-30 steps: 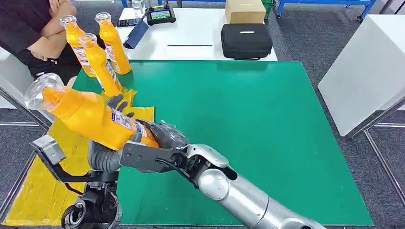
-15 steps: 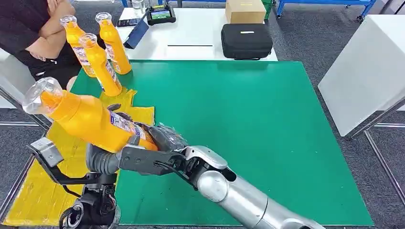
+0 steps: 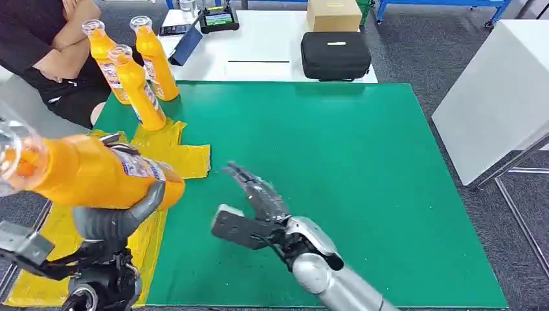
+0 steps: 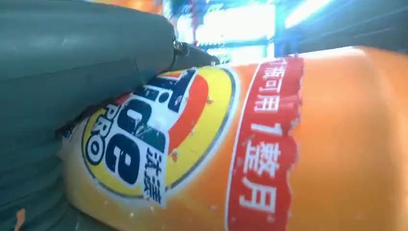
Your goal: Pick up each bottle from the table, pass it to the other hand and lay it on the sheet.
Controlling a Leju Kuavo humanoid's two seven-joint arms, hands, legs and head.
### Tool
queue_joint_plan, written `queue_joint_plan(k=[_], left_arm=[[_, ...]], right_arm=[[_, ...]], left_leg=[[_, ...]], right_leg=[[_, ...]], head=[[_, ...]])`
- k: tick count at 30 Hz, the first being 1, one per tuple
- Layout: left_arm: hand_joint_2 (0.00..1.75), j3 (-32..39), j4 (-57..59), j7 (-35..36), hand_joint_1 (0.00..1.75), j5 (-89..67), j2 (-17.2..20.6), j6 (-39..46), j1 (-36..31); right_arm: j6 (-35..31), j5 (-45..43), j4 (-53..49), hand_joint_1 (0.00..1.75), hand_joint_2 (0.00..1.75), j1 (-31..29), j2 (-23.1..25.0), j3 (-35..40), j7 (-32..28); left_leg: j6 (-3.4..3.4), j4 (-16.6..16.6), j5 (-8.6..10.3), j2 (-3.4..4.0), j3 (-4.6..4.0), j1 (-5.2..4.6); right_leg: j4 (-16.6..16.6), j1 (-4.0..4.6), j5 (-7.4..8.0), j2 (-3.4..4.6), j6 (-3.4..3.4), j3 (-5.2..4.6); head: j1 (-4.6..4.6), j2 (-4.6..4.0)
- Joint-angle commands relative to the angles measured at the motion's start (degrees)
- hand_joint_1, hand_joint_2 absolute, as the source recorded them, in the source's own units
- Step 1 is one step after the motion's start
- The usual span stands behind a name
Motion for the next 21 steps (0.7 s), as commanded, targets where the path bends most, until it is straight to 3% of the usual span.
queue_joint_plan(k=[1,3,6,9,11,13,17,21], left_arm=[[1.75,3.4,-2.1,0.2,1.75,-1.9,0.4,0.3,0.6],[1.75,3.4,-1.9,0.2,1.75,-1.9,0.3,0.3,0.5],[1.75,4.4,-1.3,2.2,1.75,-13.3,0.5,3.0,1.3],[1.75,7.2,2.6,7.5,1.75,-38.1,0.6,4.9,2.5],[1.75,6.8,10.3,14.4,1.75,-58.8,3.1,-0.2,2.4],[1.75,4.2,20.9,17.8,1.75,-68.3,6.6,-2.1,0.9],[1.75,-0.8,46.3,21.8,1.75,-76.3,9.3,-2.4,-3.7],[1.75,-1.9,56.5,24.4,1.75,-77.7,9.1,-1.4,-6.9]], right_arm=[[0.2,0.2,-6.2,0.0,0.0,5.6,-4.4,-8.8,-1.1],[0.3,0.4,-5.9,0.0,0.0,5.4,-4.1,-8.6,-0.9],[-3.7,-1.9,-11.5,0.0,0.0,9.8,-5.3,-13.3,-4.8],[-3.1,-2.4,-17.7,0.0,0.0,13.5,-6.5,-17.3,-6.1],[-2.1,-2.6,-22.9,0.0,0.0,16.6,-6.5,-21.4,-7.3],[-1.0,-4.0,-26.2,0.0,0.0,18.1,-6.3,-23.7,-8.6],[-0.1,-6.6,-28.3,0.0,0.0,19.8,-7.2,-23.9,-11.6],[-0.4,-6.4,-28.4,0.0,0.0,20.4,-8.0,-22.3,-11.7]], left_leg=[[-0.2,0.0,-0.07,-0.02,0.16,0.05],[-0.12,0.0,-0.02,0.01,0.06,-0.01],[-0.24,0.0,-0.07,0.04,0.21,0.04],[-0.24,0.0,-0.08,-0.07,0.24,0.04],[-0.17,-0.1,-0.02,-0.14,0.25,-0.01],[-0.2,-0.2,-0.02,-0.17,0.39,-0.03],[-0.18,-0.3,0.08,-0.17,0.46,-0.1],[-0.18,-0.2,0.04,0.07,0.4,-0.06]], right_leg=[[0.0,0.05,-0.08,-0.13,0.01,0.19],[0.0,0.0,-0.02,-0.07,0.0,0.06],[0.0,0.05,-0.08,-0.16,-0.03,0.2],[0.0,0.05,-0.13,-0.26,-0.01,0.23],[-0.1,-0.01,-0.1,-0.29,0.0,0.23],[-0.1,-0.03,-0.13,-0.35,0.01,0.37],[-0.2,-0.09,-0.05,-0.3,-0.01,0.41],[-0.2,-0.05,-0.02,-0.11,-0.03,0.26]], head=[[0.0,0.0],[0.0,0.0],[0.0,0.0],[-0.02,0.0],[-0.02,0.0],[-0.02,0.0],[-0.06,0.0],[-0.04,0.0]])
